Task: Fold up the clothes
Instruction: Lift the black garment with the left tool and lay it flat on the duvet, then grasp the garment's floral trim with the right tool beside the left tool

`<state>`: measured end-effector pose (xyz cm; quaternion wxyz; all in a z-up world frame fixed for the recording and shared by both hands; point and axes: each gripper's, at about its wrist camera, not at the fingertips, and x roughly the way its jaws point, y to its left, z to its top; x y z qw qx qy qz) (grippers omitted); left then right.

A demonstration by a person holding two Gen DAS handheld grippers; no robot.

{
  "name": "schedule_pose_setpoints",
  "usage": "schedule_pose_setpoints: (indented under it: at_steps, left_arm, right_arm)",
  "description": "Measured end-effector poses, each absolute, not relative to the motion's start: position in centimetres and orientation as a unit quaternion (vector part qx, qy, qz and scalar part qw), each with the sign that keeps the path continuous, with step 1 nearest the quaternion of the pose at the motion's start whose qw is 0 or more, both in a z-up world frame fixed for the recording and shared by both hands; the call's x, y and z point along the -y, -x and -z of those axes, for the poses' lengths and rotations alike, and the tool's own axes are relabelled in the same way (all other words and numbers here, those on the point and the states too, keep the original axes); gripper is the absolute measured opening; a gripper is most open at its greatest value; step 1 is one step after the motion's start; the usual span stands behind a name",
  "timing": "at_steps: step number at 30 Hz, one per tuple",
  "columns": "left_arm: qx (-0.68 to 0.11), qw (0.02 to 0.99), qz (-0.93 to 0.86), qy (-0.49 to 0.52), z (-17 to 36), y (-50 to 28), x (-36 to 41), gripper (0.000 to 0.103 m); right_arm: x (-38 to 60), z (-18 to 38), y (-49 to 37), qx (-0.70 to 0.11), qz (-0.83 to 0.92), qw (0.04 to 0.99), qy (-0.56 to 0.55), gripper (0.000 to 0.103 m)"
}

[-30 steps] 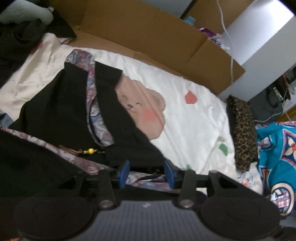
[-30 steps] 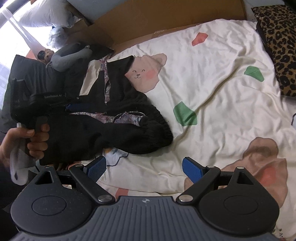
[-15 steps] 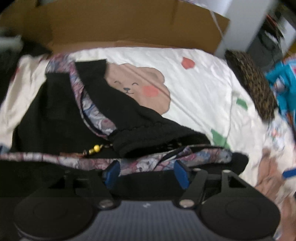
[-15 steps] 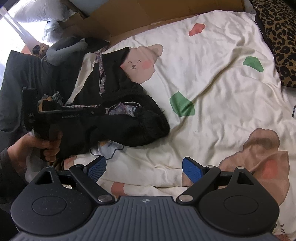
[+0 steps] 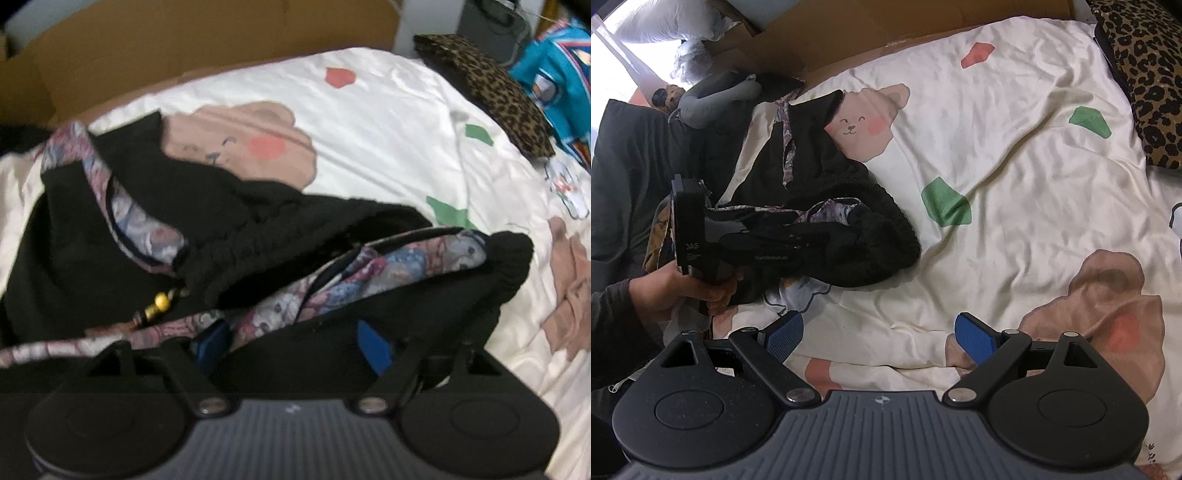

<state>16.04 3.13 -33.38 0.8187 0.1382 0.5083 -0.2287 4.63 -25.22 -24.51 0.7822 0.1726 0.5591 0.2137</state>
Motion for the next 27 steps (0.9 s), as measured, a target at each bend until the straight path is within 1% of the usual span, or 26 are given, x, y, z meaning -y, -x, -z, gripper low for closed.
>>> schedule_pose_setpoints:
  at_steps: [1,2,3,6,9,12,17,21,25,26,27]
  left_arm:
    - [-0.506,0.82,0.229,-0.139,33.4,-15.8,-3.2,0.057]
    - [-0.503,0.821,0.23,-0.14,33.3,-15.5,-3.2,0.048]
    - [-0.501,0.822,0.232,-0.138,33.2,-15.3,-3.3,0.035]
    - [-0.509,0.82,0.24,-0.105,32.5,-14.9,-4.0,0.017]
    - [-0.519,0.815,0.25,-0.066,31.5,-14.5,-4.7,0.013]
    - [-0.535,0.802,0.263,-0.024,30.8,-13.5,-5.1,0.011]
    - [-0.562,0.777,0.283,0.02,30.7,-10.7,-5.1,0.01]
    - [-0.577,0.763,0.29,0.033,30.9,-9.0,-5.3,0.01]
    - [-0.582,0.756,0.295,0.05,30.9,-8.1,-6.1,0.01]
    - [-0.581,0.756,0.296,0.054,30.7,-7.9,-6.4,0.01]
    - [-0.58,0.757,0.296,0.061,30.5,-7.8,-6.8,0.009]
  right_arm:
    - [25.2,24.5,-4.6,-0.559,-0.214,0.782,-0.173,0.093]
    - [25.2,24.5,-4.6,-0.558,-0.215,0.782,-0.174,0.093]
    - [25.2,24.5,-4.6,-0.558,-0.215,0.782,-0.174,0.093]
    - [25.2,24.6,-4.6,-0.56,-0.216,0.78,-0.177,0.093]
    - [25.1,24.6,-4.5,-0.561,-0.218,0.778,-0.182,0.093]
    - [25.3,24.7,-4.4,-0.557,-0.205,0.782,-0.189,0.093]
    - [26.0,25.7,-4.7,-0.565,-0.187,0.765,-0.247,0.089]
    - [26.0,27.3,-4.7,-0.587,-0.17,0.734,-0.297,0.088]
    - [25.7,27.8,-4.5,-0.589,-0.166,0.722,-0.324,0.087]
    - [25.6,27.9,-4.5,-0.586,-0.163,0.722,-0.33,0.084]
    - [25.5,28.3,-4.6,-0.585,-0.159,0.72,-0.338,0.079]
